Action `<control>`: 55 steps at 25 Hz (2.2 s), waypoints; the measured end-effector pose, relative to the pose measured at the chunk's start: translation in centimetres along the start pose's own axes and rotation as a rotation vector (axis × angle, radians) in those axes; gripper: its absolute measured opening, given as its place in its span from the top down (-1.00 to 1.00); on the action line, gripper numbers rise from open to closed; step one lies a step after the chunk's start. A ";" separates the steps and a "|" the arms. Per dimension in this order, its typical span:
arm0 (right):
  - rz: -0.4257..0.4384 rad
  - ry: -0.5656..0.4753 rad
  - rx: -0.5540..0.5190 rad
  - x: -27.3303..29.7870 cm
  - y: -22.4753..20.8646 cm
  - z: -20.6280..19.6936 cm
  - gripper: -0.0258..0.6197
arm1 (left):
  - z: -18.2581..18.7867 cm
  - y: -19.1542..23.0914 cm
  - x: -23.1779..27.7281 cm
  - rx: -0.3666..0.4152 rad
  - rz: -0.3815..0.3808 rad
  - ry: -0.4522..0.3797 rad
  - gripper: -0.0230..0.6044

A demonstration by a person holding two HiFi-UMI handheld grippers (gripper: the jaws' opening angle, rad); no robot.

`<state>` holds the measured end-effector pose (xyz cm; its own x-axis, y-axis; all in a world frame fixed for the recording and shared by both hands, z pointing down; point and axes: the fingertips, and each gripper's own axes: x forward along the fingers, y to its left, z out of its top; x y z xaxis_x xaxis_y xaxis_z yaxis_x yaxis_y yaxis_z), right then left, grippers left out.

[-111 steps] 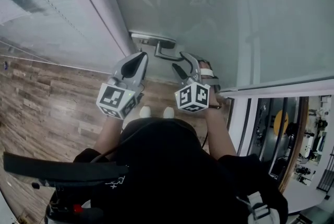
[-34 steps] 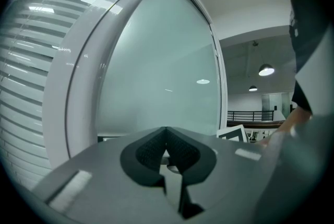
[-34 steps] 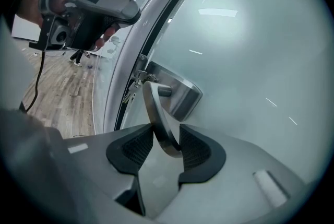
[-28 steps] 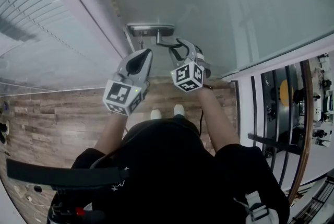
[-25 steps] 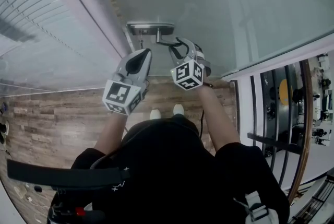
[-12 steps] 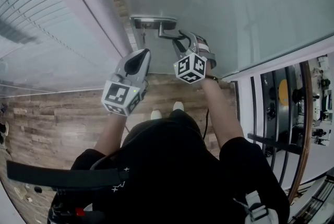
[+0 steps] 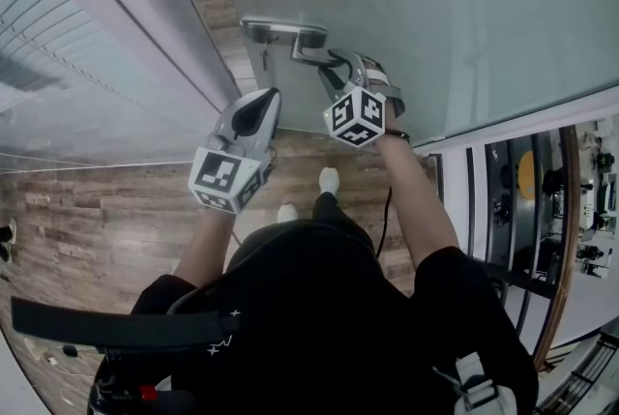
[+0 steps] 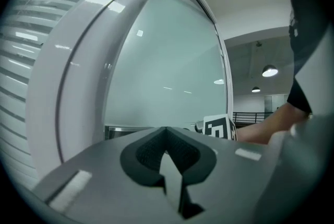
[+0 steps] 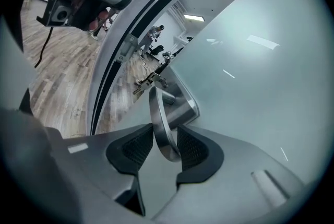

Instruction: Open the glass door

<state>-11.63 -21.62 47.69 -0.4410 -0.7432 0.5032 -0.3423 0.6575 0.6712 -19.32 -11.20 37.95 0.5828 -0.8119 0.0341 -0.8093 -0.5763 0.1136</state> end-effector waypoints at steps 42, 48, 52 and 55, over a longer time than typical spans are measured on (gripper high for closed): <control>0.242 -0.204 0.040 9.2 -8.1 0.9 0.66 | 2.3 1.7 14.8 0.022 0.186 0.007 0.93; 0.224 -0.184 0.070 10.4 -10.5 -0.1 0.66 | 2.8 2.8 17.9 0.024 0.149 0.010 0.93; 0.211 -0.170 0.084 10.8 -10.4 -0.2 0.67 | 2.6 3.1 19.1 0.020 0.098 -0.008 0.93; 0.196 -0.162 0.093 11.9 -10.8 -0.5 0.67 | 2.4 3.6 20.8 0.019 0.058 -0.011 0.93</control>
<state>-12.77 -37.58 46.71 -0.6308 -0.5757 0.5202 -0.3083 0.8012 0.5128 -10.24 -30.38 36.69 0.5340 -0.8450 0.0290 -0.8431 -0.5296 0.0932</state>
